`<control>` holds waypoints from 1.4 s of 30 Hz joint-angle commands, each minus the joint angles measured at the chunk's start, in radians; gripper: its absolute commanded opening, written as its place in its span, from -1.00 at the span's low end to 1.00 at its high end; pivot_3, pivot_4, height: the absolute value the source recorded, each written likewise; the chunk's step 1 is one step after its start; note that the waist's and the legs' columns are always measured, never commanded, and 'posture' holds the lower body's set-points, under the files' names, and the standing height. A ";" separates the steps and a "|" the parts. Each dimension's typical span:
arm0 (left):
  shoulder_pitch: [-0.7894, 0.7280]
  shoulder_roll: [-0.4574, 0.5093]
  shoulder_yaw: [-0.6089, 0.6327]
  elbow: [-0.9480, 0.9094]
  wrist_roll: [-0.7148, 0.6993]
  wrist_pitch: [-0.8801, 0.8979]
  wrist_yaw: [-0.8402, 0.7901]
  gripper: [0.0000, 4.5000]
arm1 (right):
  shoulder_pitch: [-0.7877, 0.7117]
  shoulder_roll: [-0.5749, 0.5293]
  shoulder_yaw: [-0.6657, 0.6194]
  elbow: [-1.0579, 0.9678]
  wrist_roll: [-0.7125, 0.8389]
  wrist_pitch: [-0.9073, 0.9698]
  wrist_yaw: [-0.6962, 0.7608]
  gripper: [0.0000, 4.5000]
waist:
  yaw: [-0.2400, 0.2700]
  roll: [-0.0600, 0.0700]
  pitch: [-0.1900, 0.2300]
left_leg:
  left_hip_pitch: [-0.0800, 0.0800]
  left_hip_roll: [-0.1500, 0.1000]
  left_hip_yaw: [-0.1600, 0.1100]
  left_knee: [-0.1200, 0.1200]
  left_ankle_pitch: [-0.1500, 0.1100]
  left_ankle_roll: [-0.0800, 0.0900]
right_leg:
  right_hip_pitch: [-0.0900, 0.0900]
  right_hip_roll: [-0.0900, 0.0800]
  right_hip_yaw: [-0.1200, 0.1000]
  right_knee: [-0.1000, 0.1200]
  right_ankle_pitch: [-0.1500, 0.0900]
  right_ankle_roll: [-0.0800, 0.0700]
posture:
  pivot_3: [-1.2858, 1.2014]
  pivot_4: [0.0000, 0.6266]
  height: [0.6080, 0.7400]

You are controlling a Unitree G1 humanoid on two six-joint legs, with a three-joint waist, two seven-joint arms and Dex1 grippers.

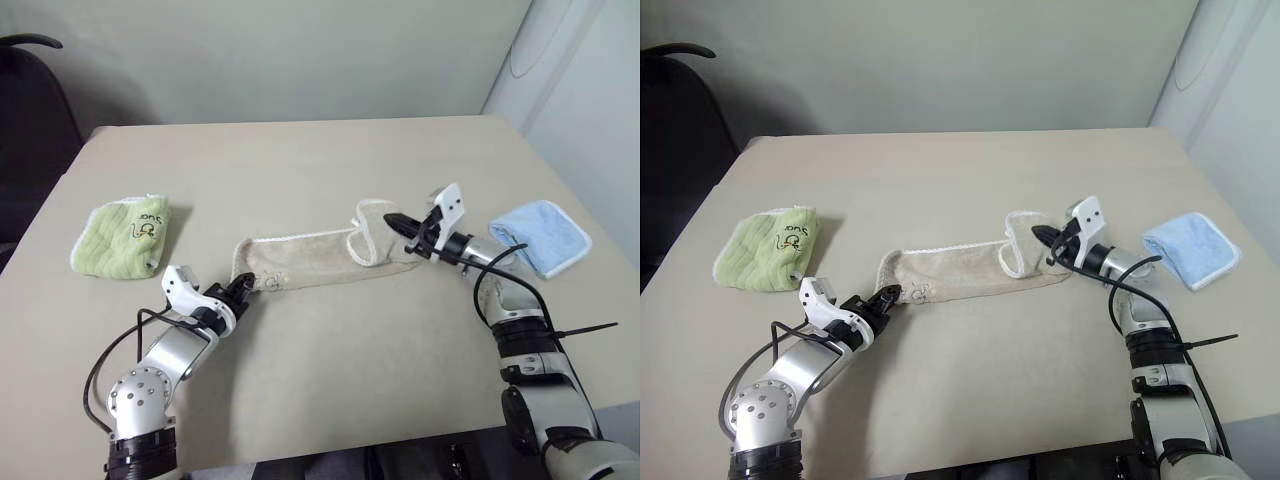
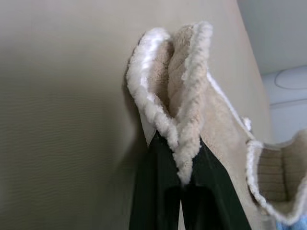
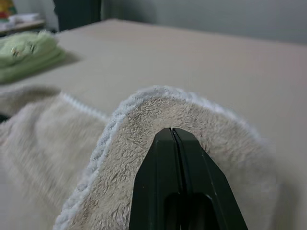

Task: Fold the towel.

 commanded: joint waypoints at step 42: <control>-0.847 -0.043 -0.692 0.402 0.703 0.029 -0.679 -1.00 | -0.102 -0.046 -0.305 -0.017 0.100 -0.091 -0.319 0.14 | 0.013 -0.005 0.007 | -0.017 -0.001 -0.005 0.008 0.000 -0.001 | -0.011 -0.006 0.002 -0.002 0.004 0.008 | 0.03 -0.52 1.00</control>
